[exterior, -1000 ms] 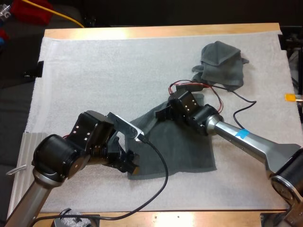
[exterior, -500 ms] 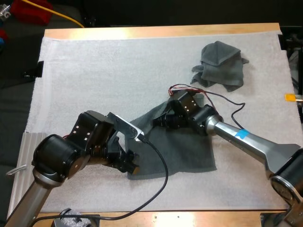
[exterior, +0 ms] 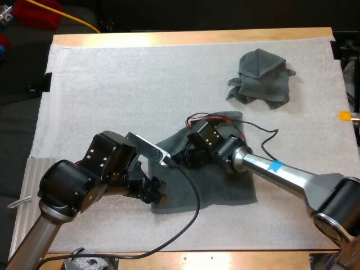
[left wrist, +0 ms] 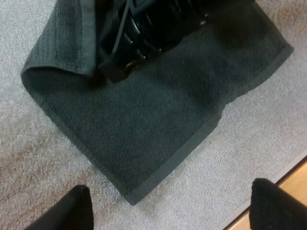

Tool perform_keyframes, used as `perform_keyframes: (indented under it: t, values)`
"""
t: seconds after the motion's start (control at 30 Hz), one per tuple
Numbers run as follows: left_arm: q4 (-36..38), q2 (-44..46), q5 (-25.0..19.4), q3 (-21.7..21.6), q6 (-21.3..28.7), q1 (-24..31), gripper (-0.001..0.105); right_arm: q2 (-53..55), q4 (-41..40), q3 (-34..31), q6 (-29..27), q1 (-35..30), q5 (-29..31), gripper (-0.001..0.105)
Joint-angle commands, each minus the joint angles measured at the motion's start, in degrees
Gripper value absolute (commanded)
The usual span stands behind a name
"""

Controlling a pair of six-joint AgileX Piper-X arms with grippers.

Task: Pick towel from pile, fold and stack

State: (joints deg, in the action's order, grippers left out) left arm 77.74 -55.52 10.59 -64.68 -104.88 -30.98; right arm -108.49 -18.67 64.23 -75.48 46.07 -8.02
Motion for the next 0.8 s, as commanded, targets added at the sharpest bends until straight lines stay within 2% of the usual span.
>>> perform_keyframes:
  t: [0.0,0.3,0.77]
  values:
    - [-0.43,0.29,-0.91,-0.3,-0.69,-0.19,0.065,-0.06,-0.24,0.22,0.34,-0.08,0.1,0.001]
    - [-0.43,0.29,-0.91,-0.3,-0.84,-0.19,0.065,-0.95,1.5,0.32,0.62,-0.08,0.3,0.001]
    - [-0.43,0.29,-0.51,-0.3,-1.56,-0.19,0.065,-3.85,6.0,1.98,6.28,-0.08,0.55,0.001]
